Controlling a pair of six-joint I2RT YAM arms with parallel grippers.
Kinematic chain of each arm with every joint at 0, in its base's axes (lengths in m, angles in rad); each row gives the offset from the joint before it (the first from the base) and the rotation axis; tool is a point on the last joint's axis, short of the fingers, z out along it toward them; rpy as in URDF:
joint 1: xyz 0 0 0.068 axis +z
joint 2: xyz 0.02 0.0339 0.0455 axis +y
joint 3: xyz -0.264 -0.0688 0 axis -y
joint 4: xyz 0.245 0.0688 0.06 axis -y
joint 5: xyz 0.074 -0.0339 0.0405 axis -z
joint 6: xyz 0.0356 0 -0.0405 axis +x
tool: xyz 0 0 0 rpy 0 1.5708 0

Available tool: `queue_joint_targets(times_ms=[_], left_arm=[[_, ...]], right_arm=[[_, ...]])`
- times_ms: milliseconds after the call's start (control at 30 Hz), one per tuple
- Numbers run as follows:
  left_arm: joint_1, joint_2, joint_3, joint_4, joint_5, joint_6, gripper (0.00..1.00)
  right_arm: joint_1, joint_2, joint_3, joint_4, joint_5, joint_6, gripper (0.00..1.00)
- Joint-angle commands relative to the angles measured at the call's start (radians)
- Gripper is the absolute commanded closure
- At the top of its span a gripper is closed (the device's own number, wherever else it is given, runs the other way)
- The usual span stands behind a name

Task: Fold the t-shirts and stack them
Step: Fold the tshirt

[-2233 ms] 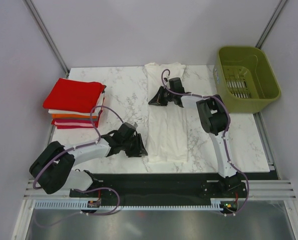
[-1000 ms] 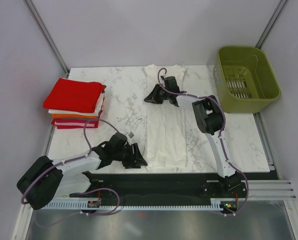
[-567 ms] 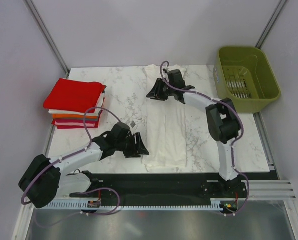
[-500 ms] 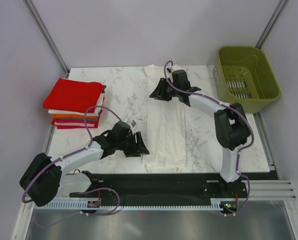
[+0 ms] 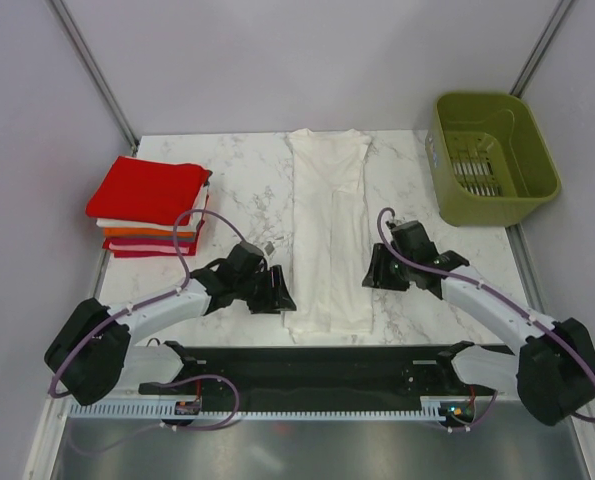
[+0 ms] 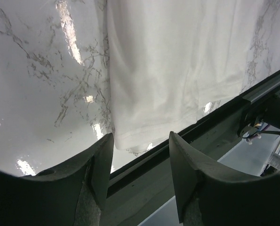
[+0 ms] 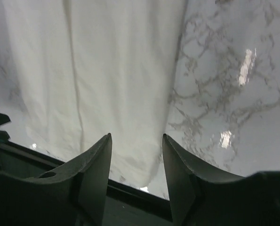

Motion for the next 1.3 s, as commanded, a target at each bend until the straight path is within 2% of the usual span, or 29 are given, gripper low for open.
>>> queue_joint_targets(times_ms=[0,67,100,167,333,633,833,933,1033,1100,1133,1267], left_arm=[[-0.010,0.006,0.007,0.030,0.017,0.028,0.43],[-0.020,0.006,-0.001,0.038,0.017,0.019,0.43],[-0.023,0.006,-0.006,0.042,0.019,0.016,0.49],[-0.030,0.009,-0.019,0.062,0.028,0.003,0.54],[-0.061,0.027,-0.047,0.101,0.029,-0.036,0.54],[-0.086,0.058,-0.055,0.113,-0.001,-0.057,0.52],[-0.090,0.064,-0.050,0.093,-0.004,-0.055,0.53],[-0.090,0.026,-0.049,0.053,-0.030,-0.053,0.51],[-0.090,0.008,-0.029,0.007,-0.038,-0.047,0.48],[-0.089,0.001,-0.027,-0.001,-0.050,-0.046,0.45],[-0.087,0.003,-0.027,-0.005,-0.058,-0.047,0.43],[-0.086,0.030,-0.023,-0.008,-0.063,-0.041,0.41]], right_arm=[[0.012,-0.124,-0.058,-0.132,0.005,0.021,0.44],[0.013,-0.148,-0.090,-0.162,-0.023,0.039,0.38],[0.015,-0.161,-0.102,-0.167,-0.037,0.045,0.39],[0.027,-0.167,-0.136,-0.162,-0.076,0.074,0.42],[0.052,-0.161,-0.193,-0.133,-0.090,0.110,0.51],[0.061,-0.133,-0.276,-0.011,-0.155,0.144,0.47],[0.059,-0.098,-0.320,0.046,-0.166,0.153,0.49],[0.061,-0.107,-0.326,0.054,-0.156,0.157,0.55],[0.062,-0.110,-0.331,0.055,-0.158,0.162,0.75],[0.061,-0.116,-0.332,0.057,-0.162,0.165,0.82],[0.061,-0.118,-0.332,0.055,-0.162,0.165,0.90],[0.062,-0.119,-0.337,0.057,-0.161,0.165,0.97]])
